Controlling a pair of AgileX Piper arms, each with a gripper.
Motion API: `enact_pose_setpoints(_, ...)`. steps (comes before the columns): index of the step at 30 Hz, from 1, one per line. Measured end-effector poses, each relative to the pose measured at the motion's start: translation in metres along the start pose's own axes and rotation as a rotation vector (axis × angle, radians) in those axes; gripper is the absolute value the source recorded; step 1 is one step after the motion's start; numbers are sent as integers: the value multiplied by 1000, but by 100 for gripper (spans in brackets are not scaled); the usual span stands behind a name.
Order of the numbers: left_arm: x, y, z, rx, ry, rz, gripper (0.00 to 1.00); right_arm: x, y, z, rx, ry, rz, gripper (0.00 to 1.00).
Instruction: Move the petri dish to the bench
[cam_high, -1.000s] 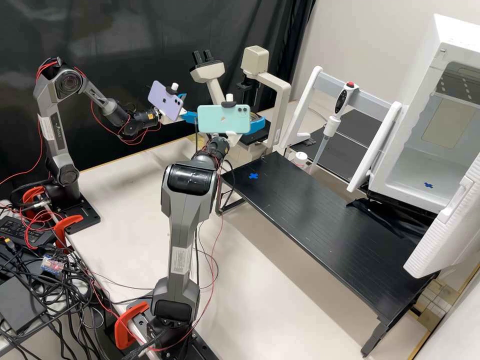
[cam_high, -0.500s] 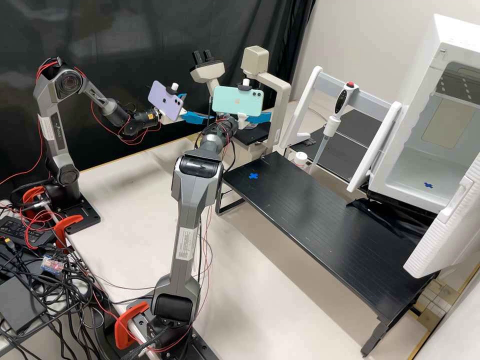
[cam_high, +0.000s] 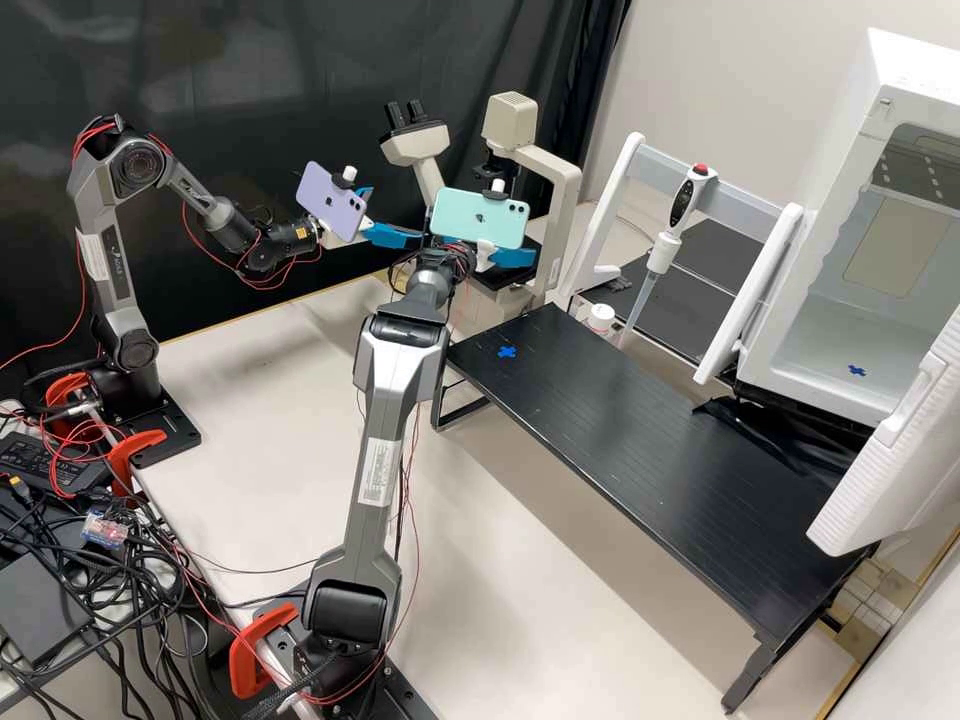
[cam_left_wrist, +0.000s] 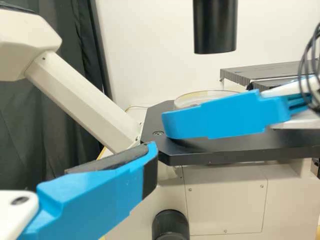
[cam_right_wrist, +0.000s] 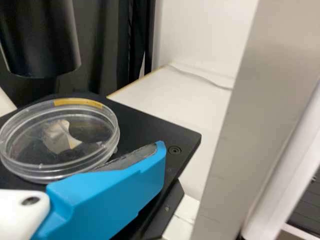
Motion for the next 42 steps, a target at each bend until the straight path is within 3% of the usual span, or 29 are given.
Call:
enact_pose_setpoints(6,0,0,0,0,0,0,100,5,-5,3,-2,-6,-6,100)
enact_pose_setpoints(7,0,0,0,0,0,0,100,6,-6,4,-3,-6,-6,0)
enact_pose_setpoints(42,0,0,0,0,0,0,100,10,-18,10,-34,-24,-30,0)
